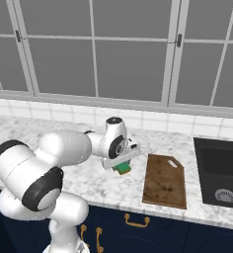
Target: Pick up the sponge from the counter and clean the cutting board by briefly scrubbing or pressing down on the cutting board. Once finished, release the sponge.
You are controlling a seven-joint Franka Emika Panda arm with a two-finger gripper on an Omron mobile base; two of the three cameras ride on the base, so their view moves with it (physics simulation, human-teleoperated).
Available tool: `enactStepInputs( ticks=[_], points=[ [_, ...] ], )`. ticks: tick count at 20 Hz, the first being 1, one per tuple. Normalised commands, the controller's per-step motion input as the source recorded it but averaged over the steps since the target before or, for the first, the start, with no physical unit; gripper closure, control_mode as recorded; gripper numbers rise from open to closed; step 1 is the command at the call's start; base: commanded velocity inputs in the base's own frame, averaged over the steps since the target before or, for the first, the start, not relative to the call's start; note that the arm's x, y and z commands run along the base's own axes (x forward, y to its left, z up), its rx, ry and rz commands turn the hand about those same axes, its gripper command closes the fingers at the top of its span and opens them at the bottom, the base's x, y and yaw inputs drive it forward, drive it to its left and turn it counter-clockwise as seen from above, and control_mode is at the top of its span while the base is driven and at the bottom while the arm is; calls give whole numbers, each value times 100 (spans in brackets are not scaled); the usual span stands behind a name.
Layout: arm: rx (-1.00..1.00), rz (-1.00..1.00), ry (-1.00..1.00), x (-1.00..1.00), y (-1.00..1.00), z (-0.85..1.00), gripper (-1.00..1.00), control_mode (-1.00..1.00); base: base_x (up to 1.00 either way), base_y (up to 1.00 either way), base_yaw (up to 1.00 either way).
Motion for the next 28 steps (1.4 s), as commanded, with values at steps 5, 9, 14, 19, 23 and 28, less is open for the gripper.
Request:
enactStepInputs(
  ticks=[5,9,14,19,23,28],
  points=[
    [-9,14,15,-32,-83,31,100,-100,0,0,0],
    [-5,15,2,-72,-70,-35,100,-100,0,0,0],
    [0,2,-2,-90,-36,-37,100,-100,0,0,0],
    [18,1,0,-8,-29,-11,100,-100,0,0,0],
    [24,1,4,52,-25,0,100,-100,0,0,0],
    [18,1,1,42,-10,-1,100,-100,0,0,0]
  ],
)
